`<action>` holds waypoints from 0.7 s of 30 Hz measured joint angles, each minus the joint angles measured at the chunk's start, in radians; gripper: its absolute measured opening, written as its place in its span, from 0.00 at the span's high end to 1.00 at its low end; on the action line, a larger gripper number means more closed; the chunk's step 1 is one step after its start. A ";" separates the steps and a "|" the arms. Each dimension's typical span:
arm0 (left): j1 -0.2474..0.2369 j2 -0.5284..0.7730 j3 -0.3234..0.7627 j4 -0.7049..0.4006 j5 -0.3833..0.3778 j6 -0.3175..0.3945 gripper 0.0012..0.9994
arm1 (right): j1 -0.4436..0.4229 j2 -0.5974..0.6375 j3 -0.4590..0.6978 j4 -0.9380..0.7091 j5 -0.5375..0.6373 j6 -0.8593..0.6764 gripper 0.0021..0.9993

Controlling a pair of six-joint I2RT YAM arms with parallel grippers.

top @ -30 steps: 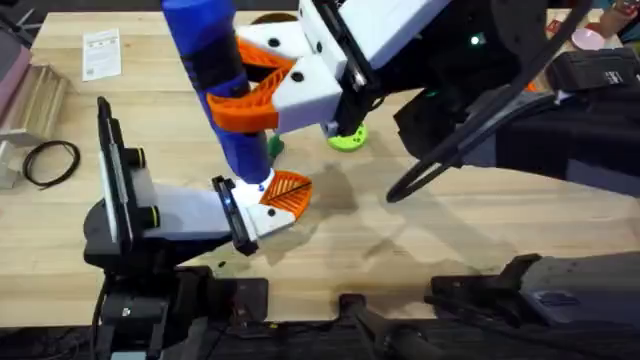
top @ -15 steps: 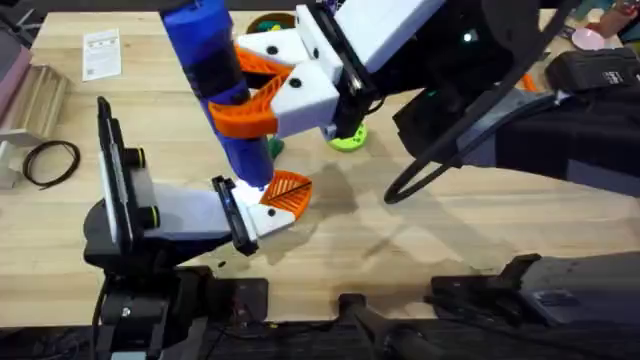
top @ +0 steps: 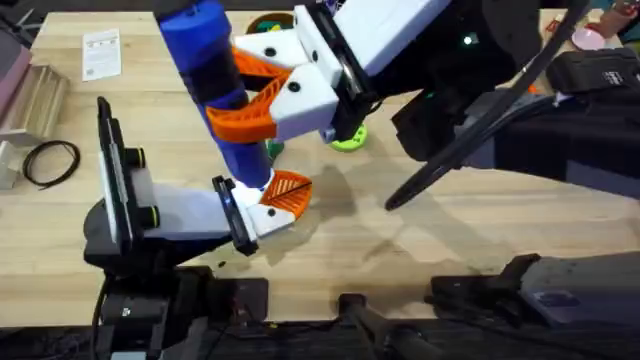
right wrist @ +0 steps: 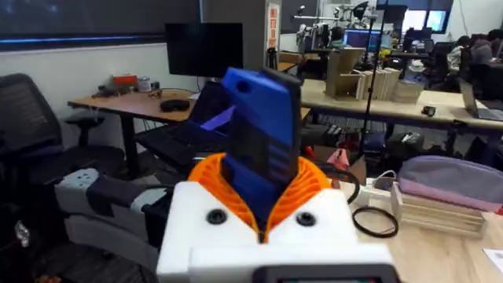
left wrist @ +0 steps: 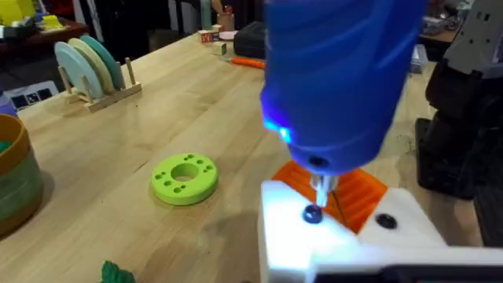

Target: Pick up the gripper from the table and insert it into the empty holder that is missing its gripper. Then pick up a screw, insert it into the mounting hole, and use the screwdriver to tighten it. Finally, clean up the table by picking up the vegetable and placing it into the bucket.

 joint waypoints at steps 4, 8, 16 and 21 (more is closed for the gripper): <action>0.000 0.000 0.000 0.000 0.000 0.000 0.99 | 0.002 0.000 0.000 -0.001 0.000 0.000 0.98; 0.000 0.000 0.000 0.000 0.000 0.000 0.99 | 0.003 0.000 0.000 -0.002 0.000 -0.005 0.98; 0.000 0.000 0.000 0.000 0.000 0.000 0.99 | 0.003 0.000 0.000 -0.013 0.000 -0.024 0.98; 0.000 0.000 0.000 0.000 0.000 0.000 0.99 | 0.003 0.000 0.000 -0.014 0.000 -0.027 0.98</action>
